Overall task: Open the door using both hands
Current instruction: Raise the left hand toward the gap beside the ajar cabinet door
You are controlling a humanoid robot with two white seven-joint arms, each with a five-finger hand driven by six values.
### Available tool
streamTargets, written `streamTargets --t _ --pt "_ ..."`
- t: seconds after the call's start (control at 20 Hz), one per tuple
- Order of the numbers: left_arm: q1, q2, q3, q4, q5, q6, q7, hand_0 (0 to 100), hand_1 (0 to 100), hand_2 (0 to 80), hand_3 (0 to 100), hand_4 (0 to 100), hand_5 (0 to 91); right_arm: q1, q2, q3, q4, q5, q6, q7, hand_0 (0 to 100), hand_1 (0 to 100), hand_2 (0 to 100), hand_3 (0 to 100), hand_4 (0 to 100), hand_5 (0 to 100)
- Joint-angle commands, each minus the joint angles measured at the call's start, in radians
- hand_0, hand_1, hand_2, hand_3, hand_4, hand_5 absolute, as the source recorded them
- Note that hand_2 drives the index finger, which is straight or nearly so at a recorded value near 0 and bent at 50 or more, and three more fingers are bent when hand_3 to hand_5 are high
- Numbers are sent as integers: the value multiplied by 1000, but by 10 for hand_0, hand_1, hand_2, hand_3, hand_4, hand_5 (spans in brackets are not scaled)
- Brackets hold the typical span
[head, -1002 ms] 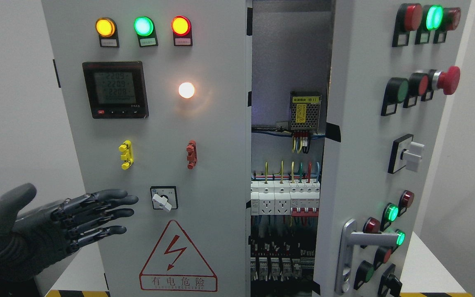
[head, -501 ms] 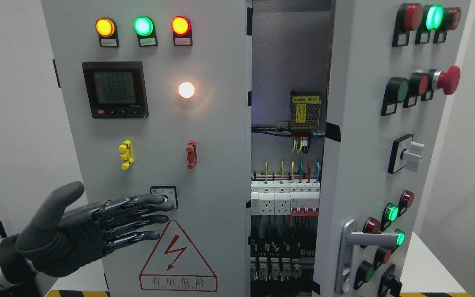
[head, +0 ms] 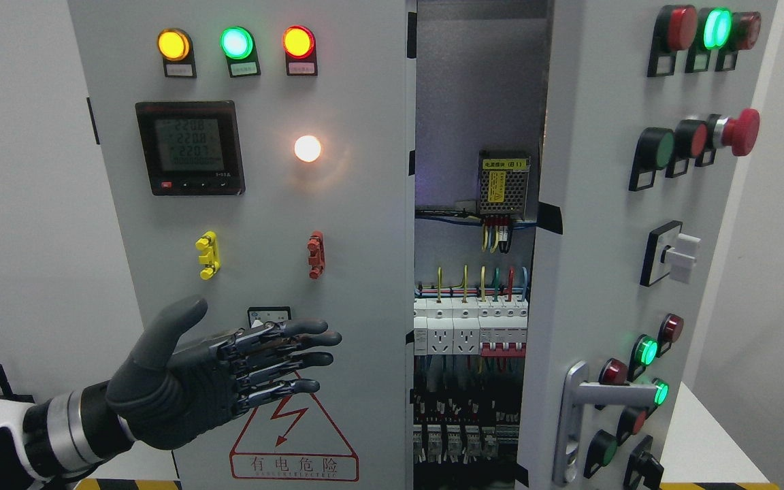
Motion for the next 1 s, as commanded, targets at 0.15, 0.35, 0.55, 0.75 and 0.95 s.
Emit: streamTargets --t 0.15,0.35,0.55,0.75,0.95 --pt "-207 -157 -232 96 58 16 3 0 0 0 0 32 0 0 0 0 0 -15 0 -1 106 0 0 0 0 0" --pt "-378 -189 -397 157 184 5 4 0 0 0 0 32 0 0 0 0 0 -15 0 0 107 0 0 0 0 0" --pt "-426 -278 -405 223 189 13 47 0 0 0 0 30 0 0 0 0 0 -15 0 0 107 0 0 0 0 0" --pt "-470 -356 -440 271 192 14 62 0 0 0 0 30 0 0 0 0 0 -15 0 0 107 0 0 0 0 0" --pt "-506 -410 -455 305 238 19 62 0 0 0 0 30 0 0 0 0 0 -15 0 0 107 0 0 0 0 0"
